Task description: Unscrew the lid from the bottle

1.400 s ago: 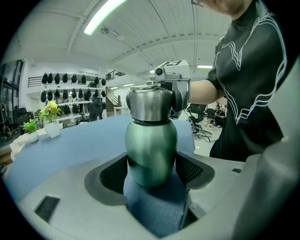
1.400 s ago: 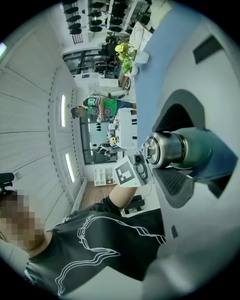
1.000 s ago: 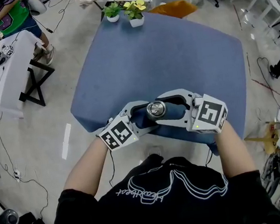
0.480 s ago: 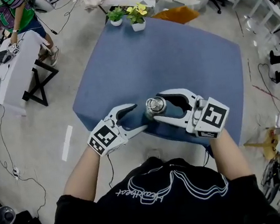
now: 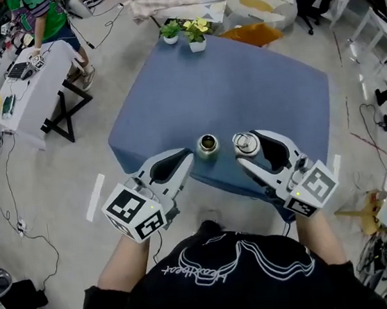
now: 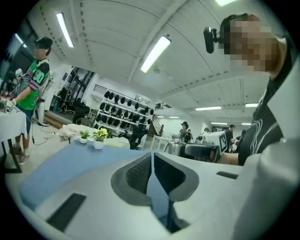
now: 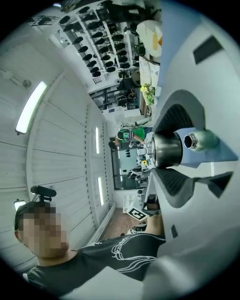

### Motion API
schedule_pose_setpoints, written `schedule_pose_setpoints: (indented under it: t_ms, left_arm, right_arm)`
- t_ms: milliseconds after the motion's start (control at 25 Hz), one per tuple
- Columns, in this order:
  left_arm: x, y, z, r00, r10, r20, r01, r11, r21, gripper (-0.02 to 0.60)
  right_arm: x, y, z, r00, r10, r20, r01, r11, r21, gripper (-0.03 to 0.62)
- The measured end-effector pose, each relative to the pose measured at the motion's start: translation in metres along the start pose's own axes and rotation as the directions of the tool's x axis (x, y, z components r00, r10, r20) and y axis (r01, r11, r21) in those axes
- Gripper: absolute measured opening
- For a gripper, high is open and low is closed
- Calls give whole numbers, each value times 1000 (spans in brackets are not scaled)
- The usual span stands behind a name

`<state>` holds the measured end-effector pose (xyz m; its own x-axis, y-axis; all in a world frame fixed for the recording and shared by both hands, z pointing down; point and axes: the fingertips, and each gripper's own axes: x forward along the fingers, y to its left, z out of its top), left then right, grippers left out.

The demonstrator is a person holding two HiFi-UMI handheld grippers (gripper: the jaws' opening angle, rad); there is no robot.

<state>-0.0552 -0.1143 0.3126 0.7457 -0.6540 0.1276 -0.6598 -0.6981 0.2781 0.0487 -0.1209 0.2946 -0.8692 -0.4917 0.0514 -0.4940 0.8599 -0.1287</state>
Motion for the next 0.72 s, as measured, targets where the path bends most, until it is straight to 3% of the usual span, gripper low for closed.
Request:
schedule_pose_setpoints:
  t_ms: [160,280,720]
  left_arm:
    - [-11,-52,13,999,-24,40,23,999,30,6]
    - [-17,-83,12,999,-25,28,23,998,61,5]
    - [-31,-144,1,998,-26,52,22,997,72,5]
  right_arm:
    - [-29,13,2,999,-29,23,29,1000,-1,247]
    - [-51,26,9,996,-60,72,59,998,12,247]
    - [-107,68,14,986,-105,129,103,994,21,247]
